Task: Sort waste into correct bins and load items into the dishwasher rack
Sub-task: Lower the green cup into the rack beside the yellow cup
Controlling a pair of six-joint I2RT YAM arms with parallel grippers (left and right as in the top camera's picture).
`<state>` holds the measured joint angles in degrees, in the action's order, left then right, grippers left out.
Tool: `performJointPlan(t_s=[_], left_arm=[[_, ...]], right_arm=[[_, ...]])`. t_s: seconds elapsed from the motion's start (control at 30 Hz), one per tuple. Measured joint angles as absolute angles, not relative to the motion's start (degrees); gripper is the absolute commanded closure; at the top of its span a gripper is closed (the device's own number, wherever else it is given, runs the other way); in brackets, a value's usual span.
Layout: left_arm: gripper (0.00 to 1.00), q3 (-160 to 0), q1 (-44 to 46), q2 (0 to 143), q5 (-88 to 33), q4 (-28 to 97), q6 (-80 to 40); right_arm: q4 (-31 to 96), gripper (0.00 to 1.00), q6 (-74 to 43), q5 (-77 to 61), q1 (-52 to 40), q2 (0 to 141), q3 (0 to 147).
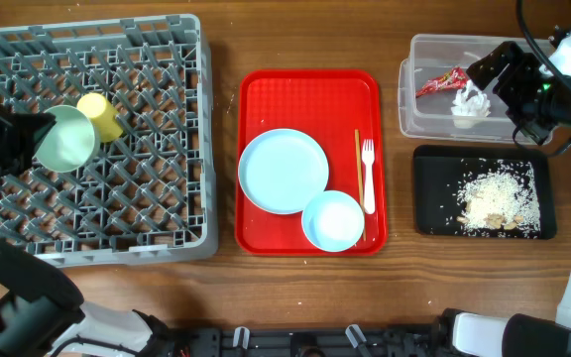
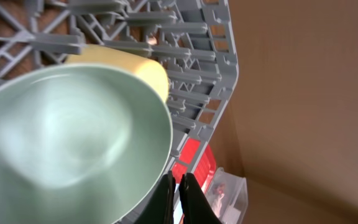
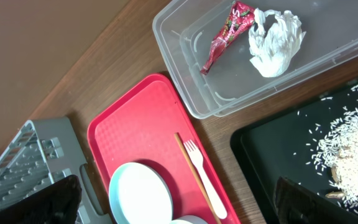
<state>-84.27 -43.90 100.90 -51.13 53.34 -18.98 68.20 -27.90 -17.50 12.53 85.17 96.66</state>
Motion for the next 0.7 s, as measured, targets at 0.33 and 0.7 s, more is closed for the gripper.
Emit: performJointPlan(t_s=[0.33,0.7], left_arm=[[0.96,-84.2,-46.6,100.9,-48.5,58.0,-18.7],[0.41,-84.2,-46.6,100.8,-52.8,69.3,-7.2]], right_arm=[[68.2,0.0,-27.9,-17.5,12.5,85.2,96.7],[68.2,0.0,-27.9,-17.5,12.5,85.2,96.7]])
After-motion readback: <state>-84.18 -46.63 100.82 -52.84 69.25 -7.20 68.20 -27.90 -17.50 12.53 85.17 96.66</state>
